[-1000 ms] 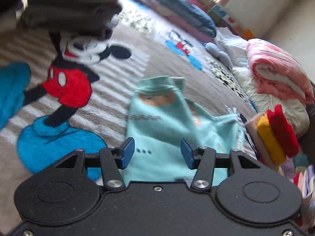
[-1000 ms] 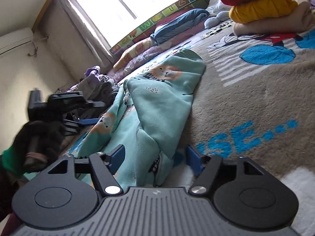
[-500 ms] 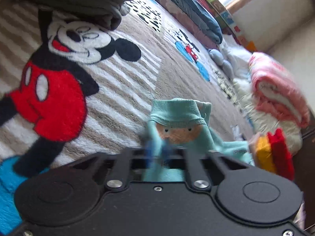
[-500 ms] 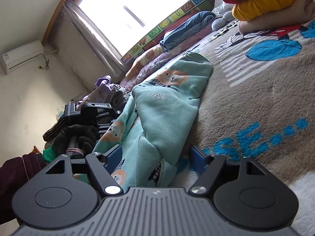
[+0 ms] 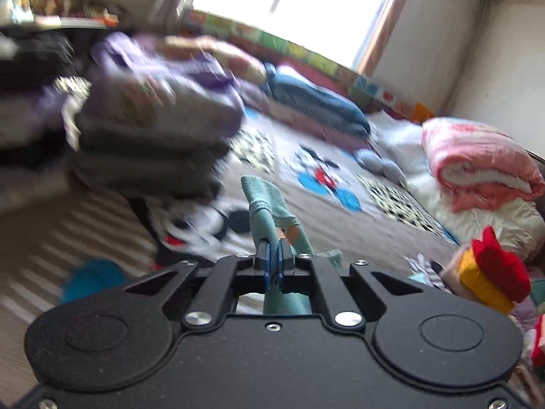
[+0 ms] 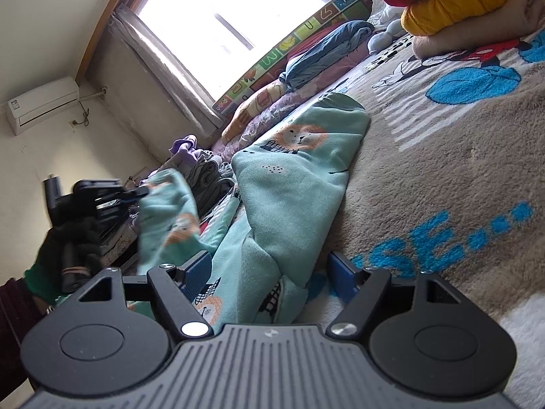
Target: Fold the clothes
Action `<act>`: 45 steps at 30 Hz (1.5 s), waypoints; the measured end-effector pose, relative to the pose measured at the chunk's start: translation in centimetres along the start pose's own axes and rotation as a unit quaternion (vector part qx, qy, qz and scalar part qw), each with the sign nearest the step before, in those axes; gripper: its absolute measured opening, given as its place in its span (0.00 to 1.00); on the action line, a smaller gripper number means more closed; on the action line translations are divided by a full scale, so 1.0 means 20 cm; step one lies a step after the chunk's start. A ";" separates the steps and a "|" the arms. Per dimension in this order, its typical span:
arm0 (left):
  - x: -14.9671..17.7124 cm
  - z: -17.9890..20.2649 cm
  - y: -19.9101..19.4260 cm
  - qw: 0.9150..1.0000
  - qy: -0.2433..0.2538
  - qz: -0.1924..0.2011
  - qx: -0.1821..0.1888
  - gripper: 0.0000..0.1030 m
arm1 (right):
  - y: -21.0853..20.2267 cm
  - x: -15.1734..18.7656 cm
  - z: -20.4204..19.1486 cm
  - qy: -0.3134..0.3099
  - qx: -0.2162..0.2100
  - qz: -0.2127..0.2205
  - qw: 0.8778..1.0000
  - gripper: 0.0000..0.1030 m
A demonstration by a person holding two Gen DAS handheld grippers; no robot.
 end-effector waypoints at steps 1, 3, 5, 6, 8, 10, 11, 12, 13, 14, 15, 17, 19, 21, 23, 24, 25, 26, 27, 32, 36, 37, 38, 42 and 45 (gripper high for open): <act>-0.02 -0.03 -0.04 1.000 0.004 0.009 -0.007 0.01 | 0.00 0.00 0.00 0.001 -0.001 0.001 1.000 0.72; -0.01 -0.10 -0.11 1.000 -0.002 0.019 -0.021 0.01 | 0.00 0.00 0.00 0.002 -0.004 0.003 1.000 0.72; 0.02 -0.19 -0.17 0.999 -0.017 0.025 -0.033 0.01 | -0.01 0.00 0.01 0.004 -0.008 0.005 1.000 0.72; 0.03 -0.23 -0.19 0.999 -0.027 0.027 -0.039 0.01 | -0.01 0.00 0.01 0.006 -0.010 0.007 1.000 0.72; 0.07 -0.32 -0.24 0.997 -0.051 0.035 -0.051 0.01 | -0.02 0.00 0.01 0.009 -0.016 0.010 1.000 0.72; 0.11 -0.42 -0.28 0.994 -0.081 0.045 -0.064 0.01 | -0.02 0.01 0.02 0.012 -0.022 0.013 1.000 0.72; 0.13 -0.46 -0.31 0.991 -0.097 0.051 -0.071 0.01 | -0.03 0.01 0.02 0.013 -0.025 0.015 0.999 0.72; 0.15 -0.51 -0.33 0.989 -0.114 0.057 -0.077 0.01 | -0.03 0.01 0.02 0.014 -0.028 0.017 0.999 0.72; 0.17 -0.55 -0.36 0.986 -0.129 0.063 -0.082 0.01 | -0.03 0.01 0.02 0.015 -0.031 0.018 0.999 0.72; 0.20 -0.59 -0.39 0.983 -0.144 0.069 -0.087 0.01 | -0.03 0.01 0.02 0.016 -0.033 0.019 0.999 0.72; 0.22 -0.62 -0.41 0.981 -0.154 0.075 -0.090 0.01 | -0.04 0.01 0.02 0.017 -0.035 0.020 0.999 0.72; 0.28 -0.66 -0.45 0.978 -0.165 0.081 -0.096 0.01 | -0.04 0.01 0.02 0.018 -0.037 0.021 0.999 0.72; 0.31 -0.69 -0.47 0.977 -0.174 0.081 -0.097 0.01 | -0.04 0.01 0.02 0.018 -0.039 0.022 0.999 0.72; 0.33 -0.71 -0.50 0.975 -0.183 0.081 -0.098 0.01 | -0.04 0.01 0.02 0.018 -0.040 0.022 0.999 0.72; 0.33 -0.72 -0.51 0.974 -0.185 0.081 -0.099 0.01 | -0.04 0.01 0.02 0.018 -0.040 0.022 0.999 0.72; 0.35 -0.75 -0.50 0.973 -0.192 0.073 -0.108 0.01 | -0.04 0.01 0.02 0.018 -0.041 0.022 0.999 0.72; 0.37 -0.77 -0.48 0.970 -0.201 0.063 -0.119 0.02 | -0.04 0.01 0.02 0.018 -0.041 0.023 0.999 0.72; 0.40 -0.80 -0.47 0.968 -0.210 0.053 -0.130 0.02 | -0.04 0.02 0.02 0.018 -0.041 0.023 0.999 0.72; 0.42 -0.83 -0.46 0.965 -0.219 0.043 -0.141 0.02 | -0.04 0.02 0.02 0.018 -0.040 0.023 0.999 0.72; 0.48 -0.92 -0.49 0.946 -0.275 0.041 -0.164 0.18 | -0.05 0.02 0.02 0.018 -0.041 0.022 0.999 0.72; 0.51 -0.98 -0.53 0.927 -0.342 0.063 -0.138 0.48 | -0.05 0.02 0.02 0.017 -0.041 0.022 0.999 0.72; 0.51 -0.98 -0.53 0.926 -0.347 0.065 -0.134 0.49 | -0.05 0.02 0.02 0.017 -0.041 0.022 0.999 0.72; 0.50 -0.98 -0.51 0.928 -0.340 0.060 -0.138 0.49 | -0.05 0.02 0.02 0.016 -0.041 0.022 0.999 0.72; 0.47 -0.96 -0.44 0.946 -0.281 0.040 -0.156 0.04 | -0.05 0.02 0.01 0.013 -0.038 0.021 0.999 0.72; 0.43 -0.93 -0.49 0.953 -0.247 0.060 -0.167 0.03 | -0.05 0.02 0.01 0.011 -0.036 0.020 0.999 0.72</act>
Point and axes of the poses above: each gripper's, at about its wrist camera, not at the fingertips, and y roughly the way its jaws point, z to its right, x to its underside, the point moved 5 cm from there along y, roughly the way its jaws point, and after that the axes turned 5 degrees about x, right-handed, at the moved point
